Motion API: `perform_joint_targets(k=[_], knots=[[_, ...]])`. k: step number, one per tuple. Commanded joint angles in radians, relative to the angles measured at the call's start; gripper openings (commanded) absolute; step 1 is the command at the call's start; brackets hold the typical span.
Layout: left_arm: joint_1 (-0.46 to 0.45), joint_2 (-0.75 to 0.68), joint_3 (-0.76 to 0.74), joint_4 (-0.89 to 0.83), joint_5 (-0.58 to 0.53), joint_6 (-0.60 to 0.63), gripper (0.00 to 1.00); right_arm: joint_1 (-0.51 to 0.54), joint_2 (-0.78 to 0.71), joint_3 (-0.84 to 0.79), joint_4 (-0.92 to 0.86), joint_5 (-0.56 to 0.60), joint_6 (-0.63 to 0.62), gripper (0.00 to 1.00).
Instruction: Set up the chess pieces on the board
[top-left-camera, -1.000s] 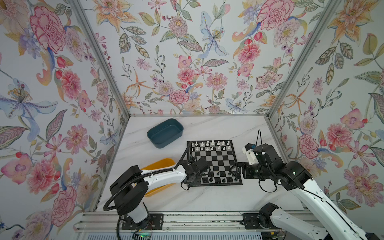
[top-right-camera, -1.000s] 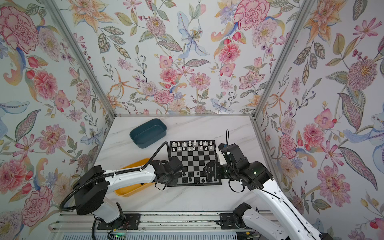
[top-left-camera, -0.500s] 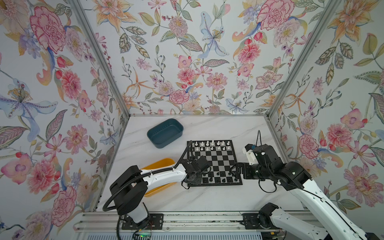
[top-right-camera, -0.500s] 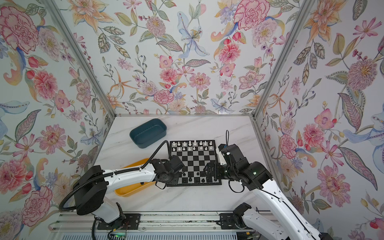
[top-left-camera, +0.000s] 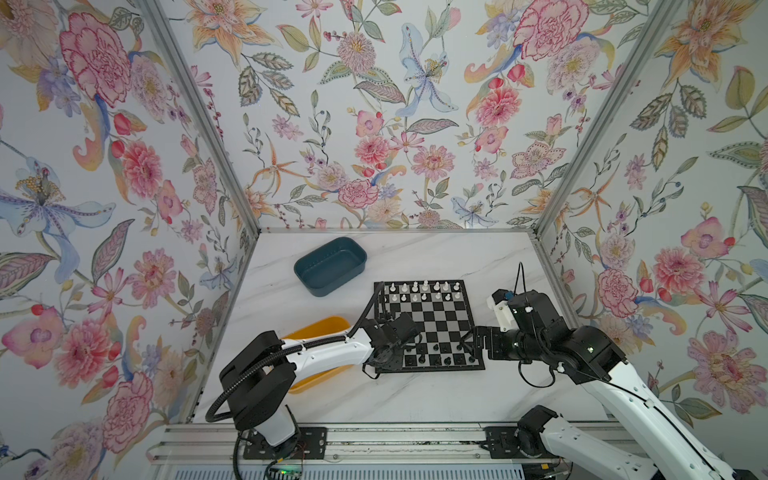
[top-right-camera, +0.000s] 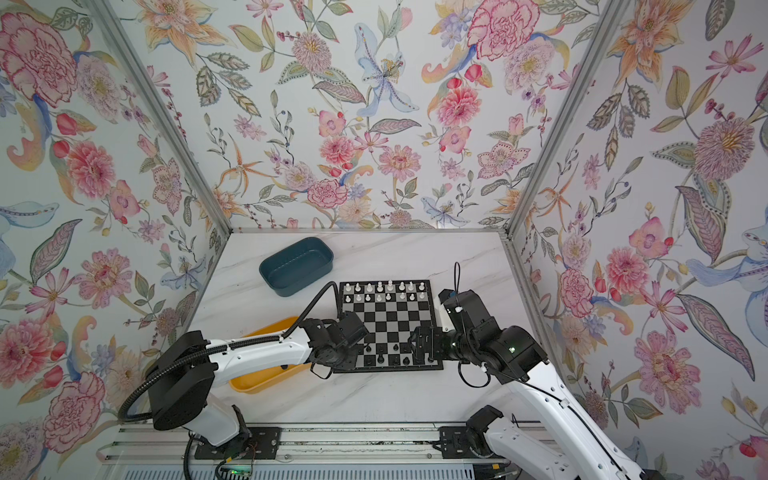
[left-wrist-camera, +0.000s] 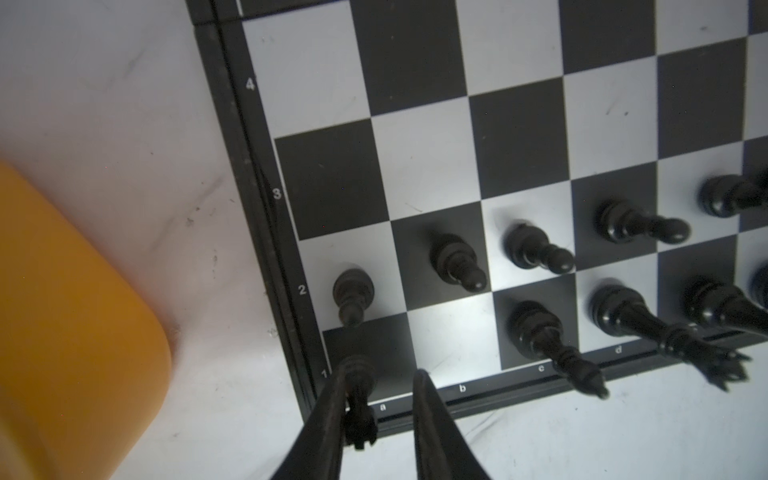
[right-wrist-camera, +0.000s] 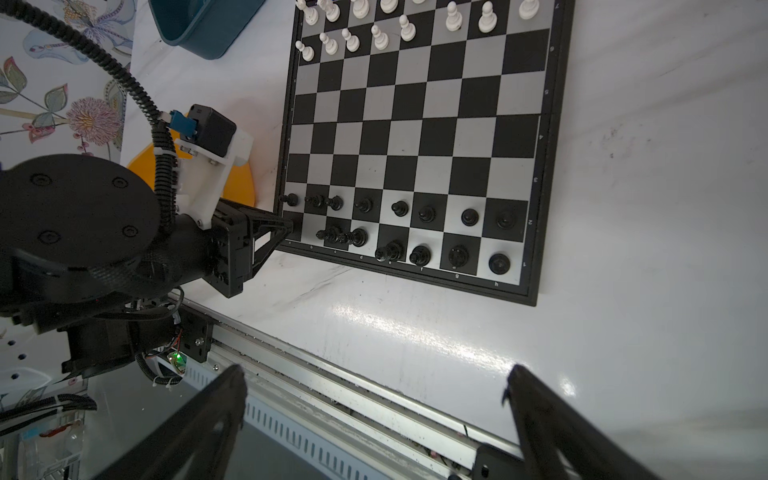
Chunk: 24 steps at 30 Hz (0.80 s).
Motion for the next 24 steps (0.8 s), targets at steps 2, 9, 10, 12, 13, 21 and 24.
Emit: perform_joint_targets(k=[2, 9, 10, 12, 13, 21, 24], knots=[[0.010, 0.003, -0.027, 0.009, 0.015, 0.009, 0.30, 0.005, -0.005, -0.007, -0.014, 0.009, 0.010, 0.99], [0.014, 0.001, -0.044, 0.031, 0.020, 0.008, 0.30, 0.005, 0.004, -0.003, -0.014, 0.009, 0.011, 0.99], [0.014, 0.003, -0.046, 0.034, 0.022, 0.008, 0.30, 0.005, 0.006, -0.003, -0.015, 0.009, 0.011, 0.99], [0.014, 0.007, -0.048, 0.041, 0.027, 0.010, 0.30, 0.005, 0.007, -0.001, -0.016, 0.009, 0.010, 0.99], [0.014, 0.008, -0.047, 0.044, 0.027, 0.010, 0.30, 0.004, 0.008, 0.000, -0.015, 0.010, 0.011, 0.99], [0.014, 0.013, -0.042, 0.036, 0.034, 0.016, 0.30, 0.005, 0.013, 0.004, -0.019, 0.015, 0.010, 0.99], [0.014, 0.001, -0.039, 0.021, 0.025, 0.013, 0.32, 0.005, 0.016, 0.005, -0.019, 0.016, 0.008, 0.99]])
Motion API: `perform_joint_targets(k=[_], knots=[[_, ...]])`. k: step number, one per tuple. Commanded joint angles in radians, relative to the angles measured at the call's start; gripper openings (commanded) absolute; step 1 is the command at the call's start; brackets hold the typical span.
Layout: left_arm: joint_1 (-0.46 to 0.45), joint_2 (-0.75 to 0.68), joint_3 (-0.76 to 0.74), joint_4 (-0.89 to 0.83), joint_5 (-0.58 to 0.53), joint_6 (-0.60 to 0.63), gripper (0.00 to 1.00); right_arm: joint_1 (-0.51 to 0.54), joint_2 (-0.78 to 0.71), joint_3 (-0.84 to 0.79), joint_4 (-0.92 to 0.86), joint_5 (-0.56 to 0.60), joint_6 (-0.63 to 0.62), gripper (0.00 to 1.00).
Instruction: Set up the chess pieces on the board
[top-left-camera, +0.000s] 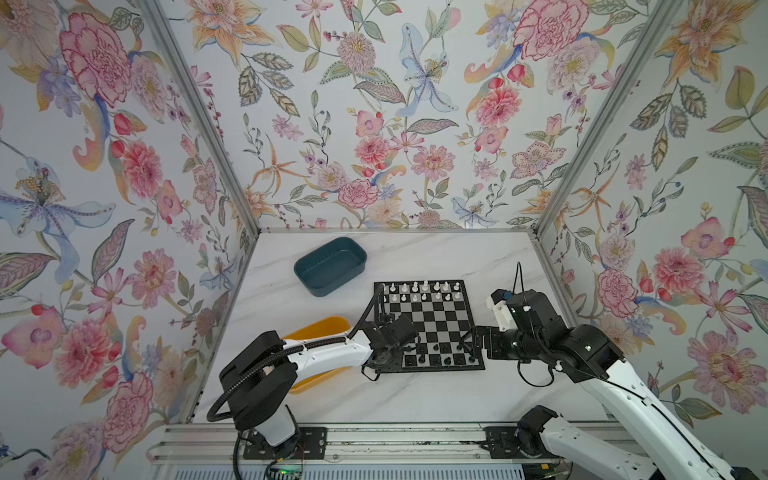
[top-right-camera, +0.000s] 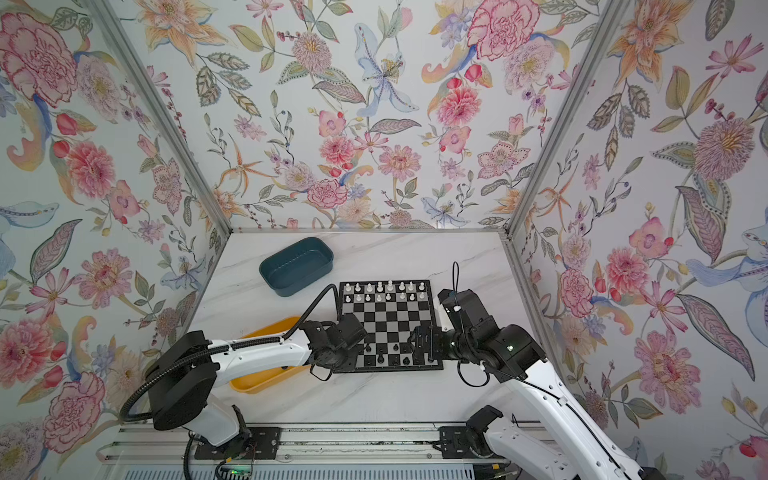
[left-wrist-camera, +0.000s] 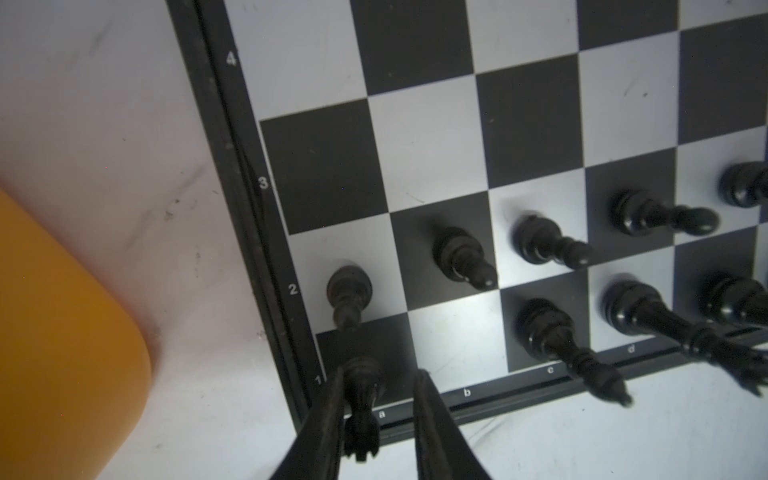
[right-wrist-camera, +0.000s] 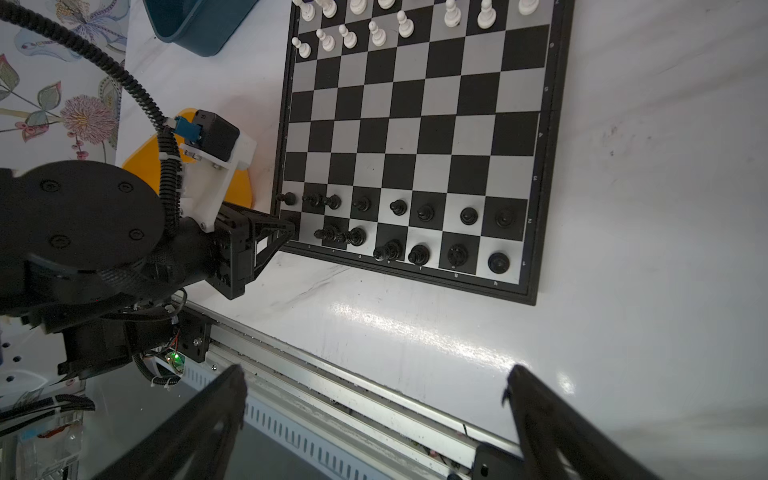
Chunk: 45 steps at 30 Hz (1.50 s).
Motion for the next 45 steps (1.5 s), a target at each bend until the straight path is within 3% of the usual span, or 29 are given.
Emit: perform_joint_targets(k=[1, 15, 27, 32, 37, 41, 45], knots=[[0.014, -0.005, -0.008, -0.020, -0.001, 0.012, 0.34, 0.005, 0.008, 0.004, -0.019, 0.016, 0.007, 0.99], [0.035, -0.047, 0.043, -0.100, -0.046, 0.024, 0.42, 0.005, 0.049, 0.037, -0.012, 0.025, -0.021, 0.99], [0.084, -0.240, 0.120, -0.192, -0.067, 0.062, 0.48, 0.005, 0.133, 0.101, -0.006, 0.042, -0.016, 0.99], [0.178, -0.390, 0.093, -0.280, -0.100, 0.079, 0.50, 0.022, 0.214, 0.172, -0.006, 0.048, 0.011, 0.99], [0.354, -0.543, -0.015, -0.297, -0.048, 0.140, 0.53, 0.071, 0.332, 0.301, -0.027, 0.092, -0.013, 0.99], [0.476, -0.575, -0.096, -0.280, 0.021, 0.207, 0.52, 0.086, 0.432, 0.406, -0.041, 0.129, -0.036, 0.99], [0.538, -0.551, -0.148, -0.246, 0.051, 0.246, 0.52, 0.087, 0.523, 0.471, -0.041, 0.140, -0.075, 0.99]])
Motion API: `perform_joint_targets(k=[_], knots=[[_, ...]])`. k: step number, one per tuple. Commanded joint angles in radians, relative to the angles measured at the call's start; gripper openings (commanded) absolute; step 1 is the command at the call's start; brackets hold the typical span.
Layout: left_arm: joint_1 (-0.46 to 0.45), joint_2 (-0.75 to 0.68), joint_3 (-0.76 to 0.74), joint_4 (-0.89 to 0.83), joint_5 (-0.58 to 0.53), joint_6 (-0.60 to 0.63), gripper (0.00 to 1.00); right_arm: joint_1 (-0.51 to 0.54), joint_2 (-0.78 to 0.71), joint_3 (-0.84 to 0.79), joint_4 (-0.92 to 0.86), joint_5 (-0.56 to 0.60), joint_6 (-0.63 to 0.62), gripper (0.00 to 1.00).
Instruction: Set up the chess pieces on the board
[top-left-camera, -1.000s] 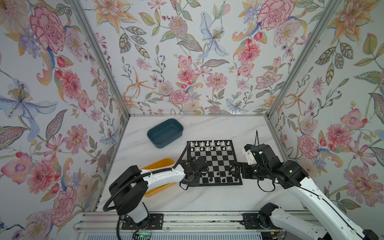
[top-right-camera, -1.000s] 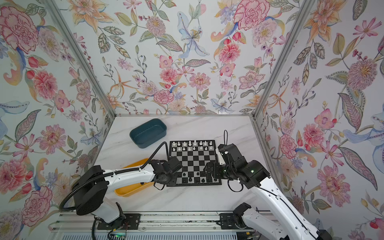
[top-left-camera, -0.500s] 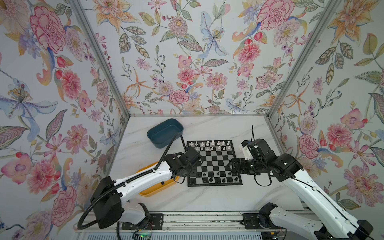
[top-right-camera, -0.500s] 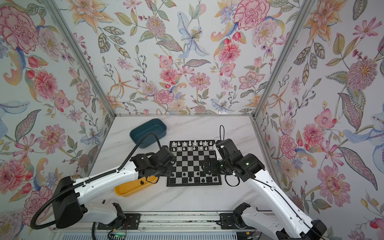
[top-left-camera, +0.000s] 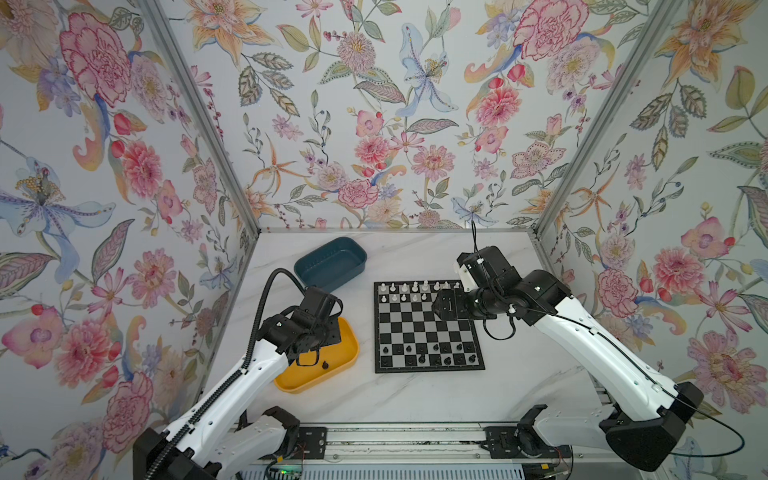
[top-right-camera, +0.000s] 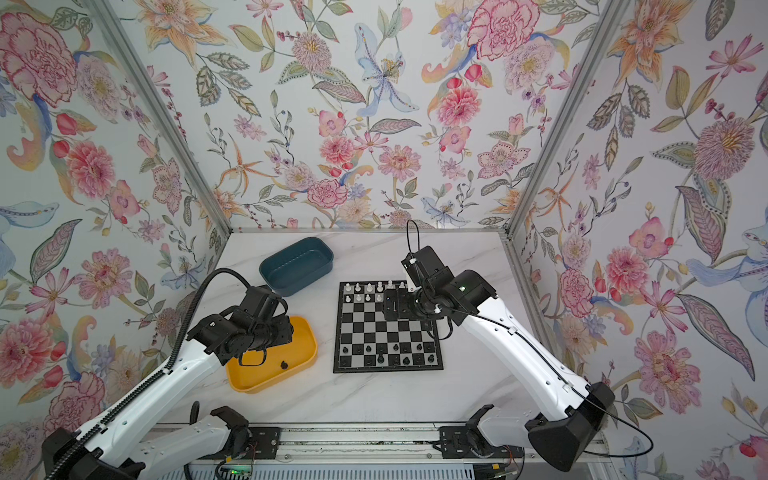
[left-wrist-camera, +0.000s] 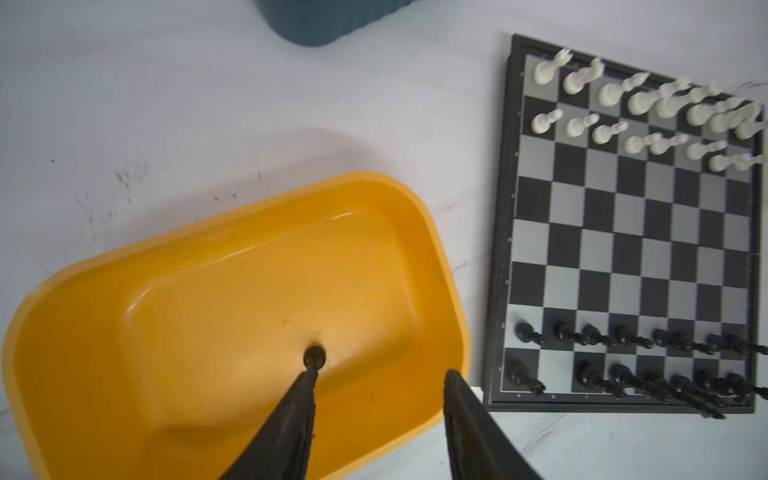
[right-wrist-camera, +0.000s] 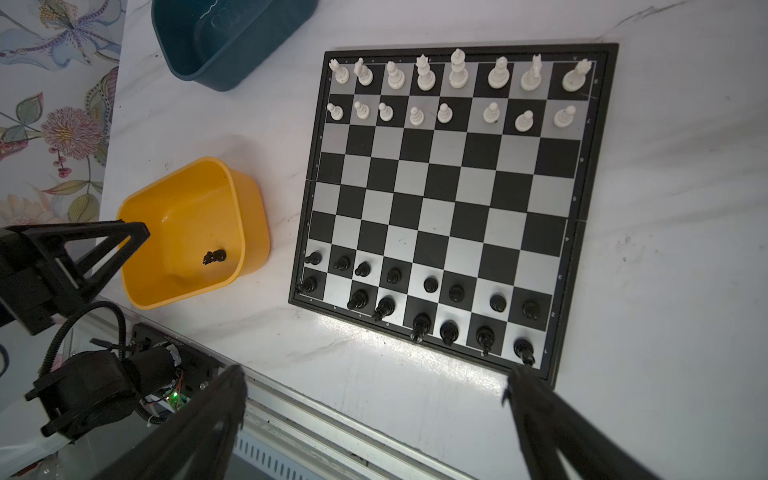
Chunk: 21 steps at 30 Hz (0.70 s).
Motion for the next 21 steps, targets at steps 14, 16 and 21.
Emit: perform_joint_targets(k=[14, 16, 21], knots=[[0.051, 0.132, -0.093, 0.021, 0.040, -0.070, 0.46, -0.157, 0.353, 0.198, 0.127, -0.152, -0.209, 0.99], [0.052, 0.132, -0.108, 0.031, 0.058, -0.076, 0.46, -0.164, 0.372, 0.221, 0.126, -0.183, -0.205, 0.99], [0.055, 0.193, -0.127, 0.038, 0.069, -0.012, 0.44, -0.160, 0.367, 0.216, 0.125, -0.167, -0.186, 0.99]])
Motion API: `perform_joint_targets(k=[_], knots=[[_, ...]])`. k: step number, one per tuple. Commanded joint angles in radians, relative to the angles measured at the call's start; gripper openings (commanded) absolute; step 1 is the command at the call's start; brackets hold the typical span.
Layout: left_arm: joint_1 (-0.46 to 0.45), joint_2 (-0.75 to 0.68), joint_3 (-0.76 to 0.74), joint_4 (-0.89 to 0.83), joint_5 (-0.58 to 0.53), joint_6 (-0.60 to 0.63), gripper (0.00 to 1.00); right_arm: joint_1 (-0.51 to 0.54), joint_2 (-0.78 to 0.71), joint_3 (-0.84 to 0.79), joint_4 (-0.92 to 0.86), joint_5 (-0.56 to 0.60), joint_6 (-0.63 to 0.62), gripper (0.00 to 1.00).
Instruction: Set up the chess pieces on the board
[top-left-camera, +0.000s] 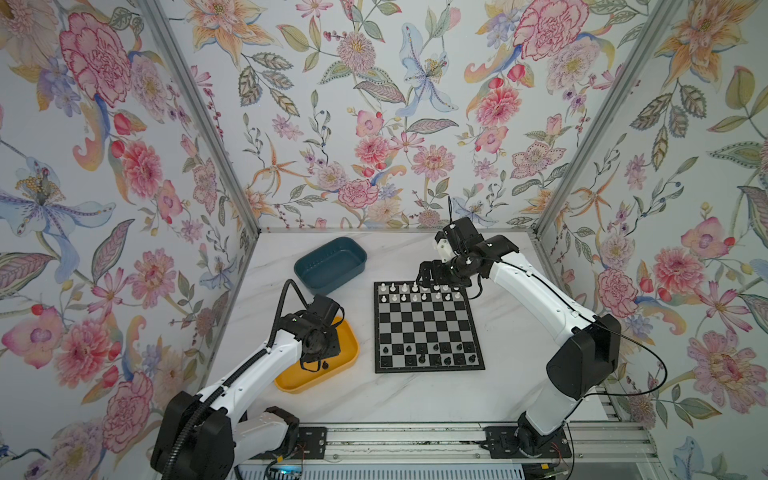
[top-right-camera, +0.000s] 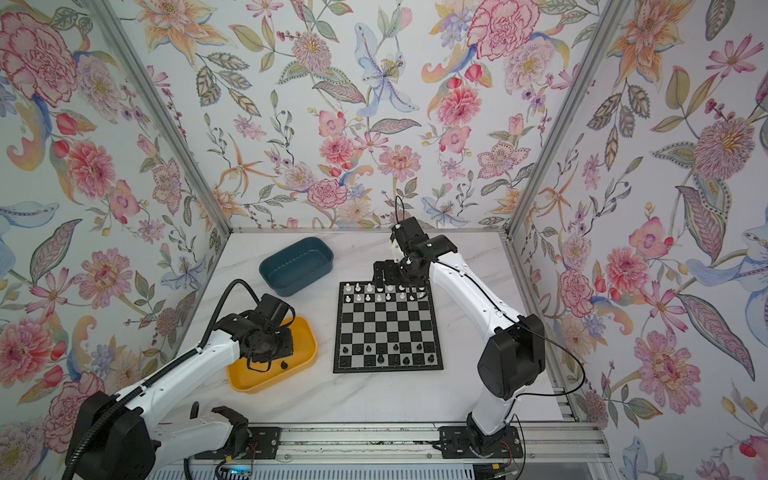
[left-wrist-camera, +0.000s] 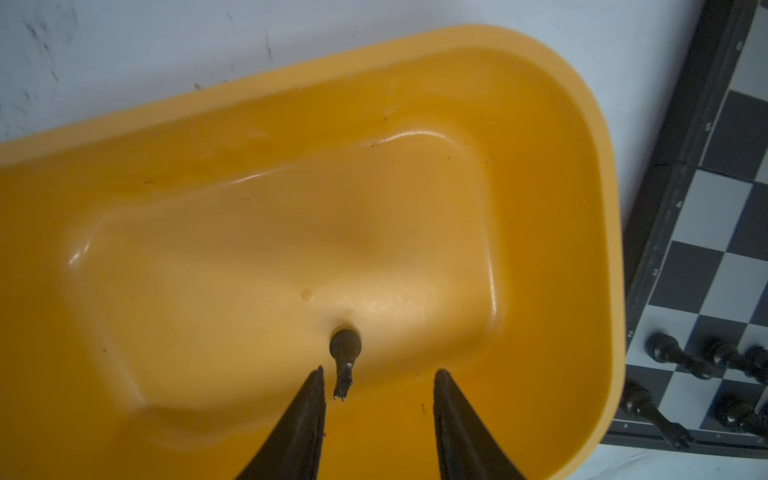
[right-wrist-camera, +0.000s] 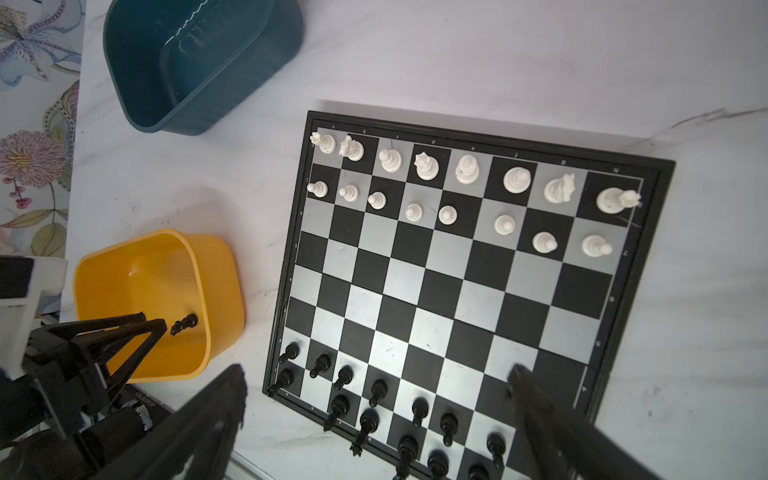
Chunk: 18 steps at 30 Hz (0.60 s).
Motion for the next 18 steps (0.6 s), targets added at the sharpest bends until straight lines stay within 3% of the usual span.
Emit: perform_joint_targets(k=[1, 13, 18], knots=[[0.015, 0.045, -0.025, -0.006, 0.017, 0.039, 0.44, 0.005, -0.011, 0.017, 0.006, -0.012, 0.001, 0.99], [0.069, 0.090, -0.071, 0.069, 0.037, 0.117, 0.41, 0.034, -0.041, -0.006, 0.006, 0.041, 0.029, 0.99], [0.072, 0.103, -0.074, 0.078, 0.048, 0.127, 0.35, 0.034, -0.041, -0.002, 0.005, 0.044, 0.033, 0.99]])
